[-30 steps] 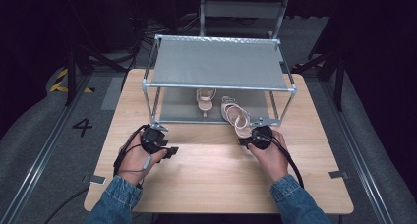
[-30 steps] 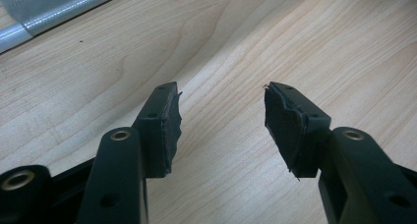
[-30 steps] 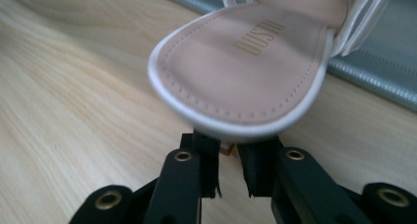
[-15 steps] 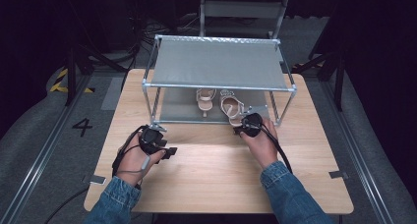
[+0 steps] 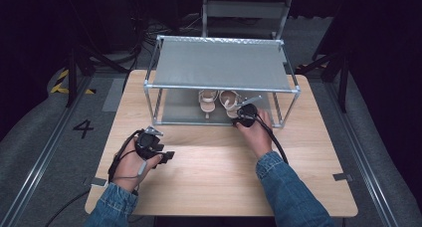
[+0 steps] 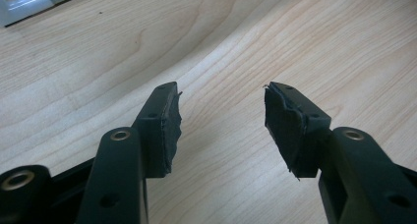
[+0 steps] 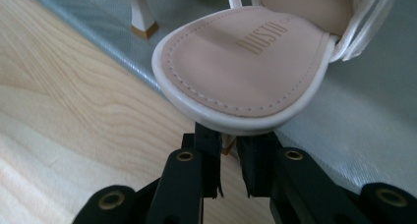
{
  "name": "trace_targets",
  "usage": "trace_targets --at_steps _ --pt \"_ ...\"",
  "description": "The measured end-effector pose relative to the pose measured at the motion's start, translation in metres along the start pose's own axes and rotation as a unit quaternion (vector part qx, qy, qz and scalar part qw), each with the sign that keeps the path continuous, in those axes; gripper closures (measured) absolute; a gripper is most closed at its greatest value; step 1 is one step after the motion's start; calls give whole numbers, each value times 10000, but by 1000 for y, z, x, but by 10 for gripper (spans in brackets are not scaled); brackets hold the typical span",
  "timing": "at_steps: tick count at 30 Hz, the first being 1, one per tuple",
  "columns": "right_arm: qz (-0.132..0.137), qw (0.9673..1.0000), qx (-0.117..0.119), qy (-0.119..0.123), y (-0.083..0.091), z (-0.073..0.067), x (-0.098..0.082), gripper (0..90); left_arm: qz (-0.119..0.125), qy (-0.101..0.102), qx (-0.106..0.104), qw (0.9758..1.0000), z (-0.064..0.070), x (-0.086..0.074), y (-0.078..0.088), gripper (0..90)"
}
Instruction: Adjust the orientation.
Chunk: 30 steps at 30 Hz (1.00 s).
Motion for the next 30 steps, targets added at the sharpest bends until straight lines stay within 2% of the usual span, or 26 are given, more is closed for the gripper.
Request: trace_targets --at_steps 1,2,3,4,12,18,30 --pt "23 10000 -23 24 -2 1 2 800 12 27 3 10000 0 -1 0 478" --pt "59 10000 73 -4 -4 -2 3 800 0 13 5 10000 -1 -2 1 478" --pt "47 10000 27 -12 -5 -1 4 801 8 22 23 10000 -1 -2 2 477" --pt "85 9999 107 -33 -7 -3 5 801 19 31 35 10000 -1 -3 2 477" --pt "182 9997 117 -73 -19 -6 14 803 2 123 46 9999 -2 -9 5 477" --pt "218 9996 135 -90 -29 -8 19 805 14 124 67 9999 -4 -10 5 477" --pt "268 9991 243 -209 -38 -14 26 805 -18 95 19 10000 -4 -9 2 477"
Point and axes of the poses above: each handheld gripper's, and its own axes: y roughly backward along the jaws, x roughly out of its top, z roughly to its right, the point moved 10 cm from there along -y, roughly forward along the jaws, and after that the axes turned 5 degrees about -y, right-handed, at the moved point
